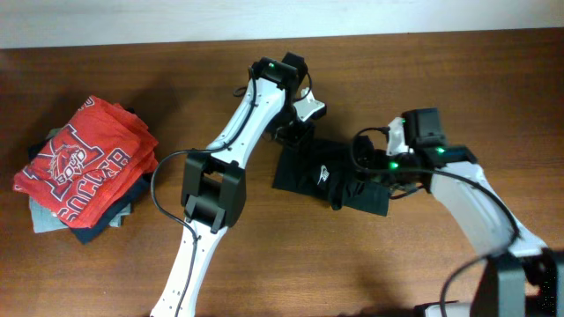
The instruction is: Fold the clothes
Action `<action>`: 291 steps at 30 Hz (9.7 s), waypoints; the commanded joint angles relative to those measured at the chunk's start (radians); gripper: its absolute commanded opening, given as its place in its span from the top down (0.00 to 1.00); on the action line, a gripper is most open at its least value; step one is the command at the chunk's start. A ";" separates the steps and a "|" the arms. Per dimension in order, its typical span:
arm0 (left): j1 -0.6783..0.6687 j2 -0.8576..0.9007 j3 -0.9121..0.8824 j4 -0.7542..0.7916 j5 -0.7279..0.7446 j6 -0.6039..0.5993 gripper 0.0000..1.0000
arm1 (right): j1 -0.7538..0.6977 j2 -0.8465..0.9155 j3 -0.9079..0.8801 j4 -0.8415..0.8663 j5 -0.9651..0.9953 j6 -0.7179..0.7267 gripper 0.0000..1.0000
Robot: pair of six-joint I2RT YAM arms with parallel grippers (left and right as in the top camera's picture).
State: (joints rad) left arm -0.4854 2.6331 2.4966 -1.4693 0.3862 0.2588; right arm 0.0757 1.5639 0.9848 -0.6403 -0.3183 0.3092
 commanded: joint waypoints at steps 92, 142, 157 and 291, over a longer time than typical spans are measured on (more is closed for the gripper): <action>0.013 0.021 -0.077 -0.097 -0.145 0.003 0.63 | 0.029 0.127 -0.157 0.084 0.149 -0.032 0.96; -0.036 0.005 0.029 0.168 -0.066 0.117 0.72 | -0.045 0.232 0.161 -0.009 0.195 0.018 0.93; -0.007 0.005 -0.192 0.265 -0.307 0.025 0.85 | -0.063 0.296 0.157 0.000 0.475 0.097 0.96; -0.438 -0.133 -0.076 0.156 -0.635 -0.341 0.89 | -0.423 0.135 0.186 -0.288 -0.100 -0.135 0.24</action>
State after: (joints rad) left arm -0.8783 2.4893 2.4180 -1.3212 -0.2543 -0.0723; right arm -0.3462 1.6962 1.1557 -0.9276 -0.4088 0.1799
